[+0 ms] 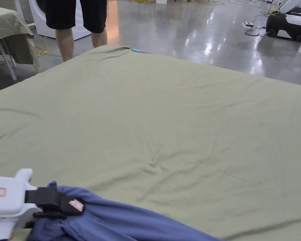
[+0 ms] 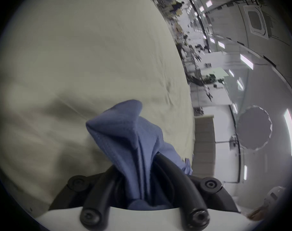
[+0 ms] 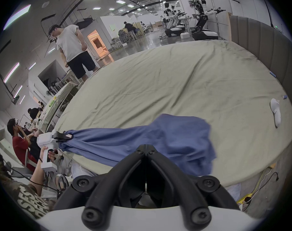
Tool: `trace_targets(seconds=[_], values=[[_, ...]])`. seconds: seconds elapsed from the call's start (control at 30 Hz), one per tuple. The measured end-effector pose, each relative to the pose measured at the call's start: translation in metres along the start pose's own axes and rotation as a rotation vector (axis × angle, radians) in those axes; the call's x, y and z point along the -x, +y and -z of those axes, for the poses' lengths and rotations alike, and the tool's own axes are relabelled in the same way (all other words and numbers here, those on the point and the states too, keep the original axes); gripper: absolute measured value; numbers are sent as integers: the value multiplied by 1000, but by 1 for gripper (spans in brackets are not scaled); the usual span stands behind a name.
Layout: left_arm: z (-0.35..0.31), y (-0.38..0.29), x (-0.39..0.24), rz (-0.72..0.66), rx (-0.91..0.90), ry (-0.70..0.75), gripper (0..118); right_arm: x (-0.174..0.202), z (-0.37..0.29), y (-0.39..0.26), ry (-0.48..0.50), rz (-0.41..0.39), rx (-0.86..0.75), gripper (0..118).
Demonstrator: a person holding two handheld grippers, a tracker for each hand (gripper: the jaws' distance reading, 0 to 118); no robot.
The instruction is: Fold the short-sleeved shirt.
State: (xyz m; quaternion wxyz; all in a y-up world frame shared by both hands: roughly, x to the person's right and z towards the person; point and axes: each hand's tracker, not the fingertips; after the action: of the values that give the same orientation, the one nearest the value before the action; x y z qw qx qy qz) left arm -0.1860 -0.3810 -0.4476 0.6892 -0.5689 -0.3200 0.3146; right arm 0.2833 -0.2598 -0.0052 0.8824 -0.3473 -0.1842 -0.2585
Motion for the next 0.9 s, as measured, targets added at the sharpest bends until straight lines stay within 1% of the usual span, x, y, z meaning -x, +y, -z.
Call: trace_targets(seconds=[0.07, 0.17, 0.23, 0.3, 0.33, 0.4, 0.47, 0.57, 0.6, 0.63, 0.67, 0.73, 0.77, 0.8, 0.83, 0.87, 0.9], values=[[-19, 18, -5, 77, -64, 91, 7, -1, 1, -2, 12, 5, 7, 2], [-36, 23, -31, 173, -124, 242, 7, -2, 3, -3, 26, 10, 6, 2], [-34, 24, -42, 206, -115, 231, 7, -1, 4, -5, 31, 9, 4, 2], [-21, 9, -64, 249, -67, 177, 7, -2, 5, -7, 41, 14, 7, 2], [-5, -18, -95, 267, -32, 123, 7, -3, 5, -9, 49, 19, 9, 2], [25, -37, -114, 281, 45, 32, 7, -5, 7, -11, 63, 32, 16, 2], [55, -50, -120, 295, 126, -4, 7, -8, 7, -13, 68, 39, 17, 2], [116, -70, -129, 321, 265, -21, 7, -12, 5, -17, 65, 53, 14, 2], [133, -69, -119, 312, 293, 0, 7, -15, 3, -19, 62, 65, 13, 2], [148, -73, -119, 304, 310, 43, 7, -16, 2, -22, 60, 77, 12, 2], [159, -77, -118, 302, 327, 55, 7, -18, 1, -24, 59, 87, 10, 2], [170, -81, -115, 295, 301, 94, 7, -22, -1, -29, 48, 108, 10, 2], [166, -82, -115, 302, 284, 81, 14, -24, -1, -31, 43, 116, 12, 2], [161, -82, -116, 303, 260, 21, 27, -26, 0, -32, 39, 123, 15, 2], [156, -82, -117, 279, 271, -78, 53, -27, 1, -33, 36, 131, 19, 2], [150, -84, -118, 250, 290, -154, 91, -29, 3, -34, 36, 141, 23, 2], [143, -83, -121, 209, 305, -217, 101, -30, 6, -34, 35, 152, 29, 2]])
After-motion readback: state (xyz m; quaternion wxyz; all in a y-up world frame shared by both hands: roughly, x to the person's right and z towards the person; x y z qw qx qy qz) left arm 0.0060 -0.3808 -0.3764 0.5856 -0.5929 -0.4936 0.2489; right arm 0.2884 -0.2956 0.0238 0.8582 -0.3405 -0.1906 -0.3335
